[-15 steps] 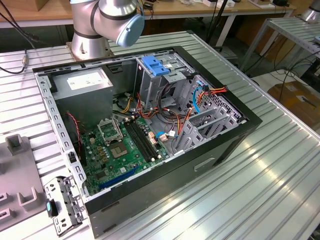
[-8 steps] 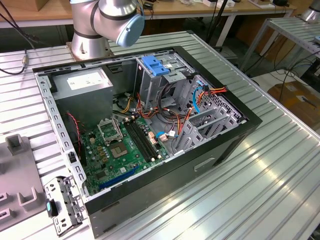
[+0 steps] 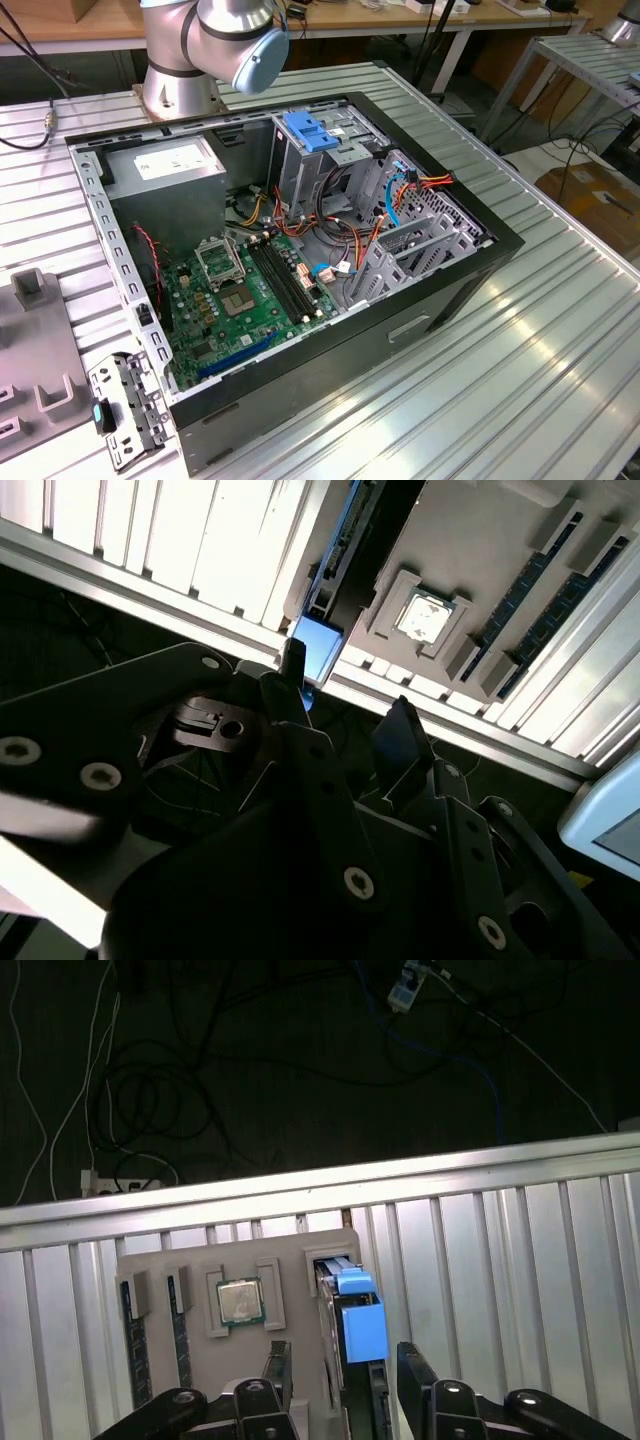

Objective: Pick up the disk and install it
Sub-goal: 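Pick up the disk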

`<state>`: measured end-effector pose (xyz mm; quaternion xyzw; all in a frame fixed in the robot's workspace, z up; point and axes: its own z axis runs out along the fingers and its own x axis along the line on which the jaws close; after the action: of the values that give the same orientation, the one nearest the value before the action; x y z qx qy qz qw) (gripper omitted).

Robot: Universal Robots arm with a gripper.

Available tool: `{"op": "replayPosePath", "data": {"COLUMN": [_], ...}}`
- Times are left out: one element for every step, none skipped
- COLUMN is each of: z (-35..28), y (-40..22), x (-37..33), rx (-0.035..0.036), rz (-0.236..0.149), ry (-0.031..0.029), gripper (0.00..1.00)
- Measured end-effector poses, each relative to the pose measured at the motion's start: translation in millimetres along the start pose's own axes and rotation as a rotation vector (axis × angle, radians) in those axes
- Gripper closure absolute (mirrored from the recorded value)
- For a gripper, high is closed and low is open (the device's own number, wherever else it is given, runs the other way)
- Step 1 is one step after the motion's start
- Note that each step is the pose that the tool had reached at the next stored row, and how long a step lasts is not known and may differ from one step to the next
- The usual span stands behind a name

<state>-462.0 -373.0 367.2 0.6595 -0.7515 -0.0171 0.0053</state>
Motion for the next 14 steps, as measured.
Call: {"op": "replayPosePath", "data": {"z": [0.0, 0.1, 0.1, 0.2, 0.2, 0.2, 0.3, 0.3, 0.3, 0.3, 0.4, 0.4, 0.4, 0.5], "y": [0.0, 0.0, 0.0, 0.0, 0.0, 0.0, 0.0, 0.0, 0.0, 0.0, 0.0, 0.0, 0.0, 0.0], "x": [-0.1, -0.1, -0.2, -0.2, -0.2, -0.2, -0.3, -0.3, -0.3, -0.3, -0.4, -0.4, -0.4, -0.4], "rx": [-0.0001, -0.0001, -0.0001, 0.0, -0.0001, -0.0001, -0.0001, -0.0001, 0.0, -0.0001, -0.0001, -0.0001, 0.0, 0.0], "rz": [0.0, 0.0, 0.0, 0.0, 0.0, 0.0, 0.0, 0.0, 0.0, 0.0, 0.0, 0.0, 0.0, 0.0], "ry": [0.0001, 0.0, 0.0, 0.0001, 0.0, 0.0001, 0.0001, 0.0001, 0.0001, 0.0001, 0.0, 0.0, 0.0004, 0.0008], "gripper": [0.46, 0.46, 0.46, 0.46, 0.46, 0.46, 0.46, 0.46, 0.46, 0.46, 0.46, 0.46, 0.46, 0.39]}}
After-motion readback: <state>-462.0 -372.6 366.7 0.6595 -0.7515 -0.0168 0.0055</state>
